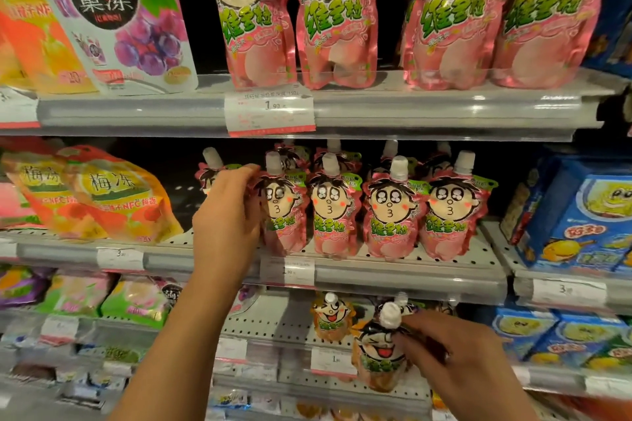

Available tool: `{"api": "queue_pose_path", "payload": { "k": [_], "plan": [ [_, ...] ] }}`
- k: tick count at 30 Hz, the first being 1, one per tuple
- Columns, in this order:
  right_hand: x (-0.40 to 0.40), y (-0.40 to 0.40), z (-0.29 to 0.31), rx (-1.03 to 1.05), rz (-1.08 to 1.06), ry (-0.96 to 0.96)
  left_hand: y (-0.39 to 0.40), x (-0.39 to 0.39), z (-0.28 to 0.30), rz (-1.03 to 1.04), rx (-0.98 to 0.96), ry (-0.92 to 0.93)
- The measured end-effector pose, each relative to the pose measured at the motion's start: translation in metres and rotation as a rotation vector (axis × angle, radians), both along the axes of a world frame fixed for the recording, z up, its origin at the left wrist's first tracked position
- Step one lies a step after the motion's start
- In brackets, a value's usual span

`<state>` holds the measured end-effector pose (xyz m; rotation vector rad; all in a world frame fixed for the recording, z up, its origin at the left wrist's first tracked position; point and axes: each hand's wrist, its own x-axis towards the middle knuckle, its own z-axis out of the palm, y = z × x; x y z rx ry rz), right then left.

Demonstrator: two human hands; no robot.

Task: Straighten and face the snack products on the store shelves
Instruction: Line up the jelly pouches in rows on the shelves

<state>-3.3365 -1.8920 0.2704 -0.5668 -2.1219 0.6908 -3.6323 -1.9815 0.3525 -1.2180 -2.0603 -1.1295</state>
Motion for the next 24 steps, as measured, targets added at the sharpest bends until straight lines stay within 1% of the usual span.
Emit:
{"api": "queue_pose_path", "payload": {
  "k": [2,5,6,9,11,18,20,24],
  "plan": [
    [0.000,0.003,-0.001,0.012,0.006,0.010,0.003,-0.003,0.001,0.057,-0.030,0.095],
    [-0.001,0.008,-0.002,0.020,0.005,-0.025,0.005,-0.012,0.004,0.169,-0.096,0.343],
    [-0.001,0.010,-0.003,0.018,0.010,-0.047,0.005,-0.015,0.006,0.193,-0.101,0.398],
    [-0.002,0.013,-0.006,-0.003,0.027,-0.095,0.006,-0.018,0.010,0.246,-0.082,0.480],
    [-0.002,0.013,-0.005,0.002,0.029,-0.109,0.007,-0.016,0.012,0.264,-0.072,0.494],
    [0.006,0.012,0.003,-0.008,0.039,-0.117,0.012,-0.012,0.012,0.284,-0.114,0.445],
    [0.008,0.010,0.008,0.002,0.030,-0.107,0.009,-0.011,0.011,0.268,-0.095,0.429],
    [0.012,0.007,0.010,0.035,0.005,-0.128,-0.006,-0.003,0.002,0.203,-0.022,0.336]
  ]
}}
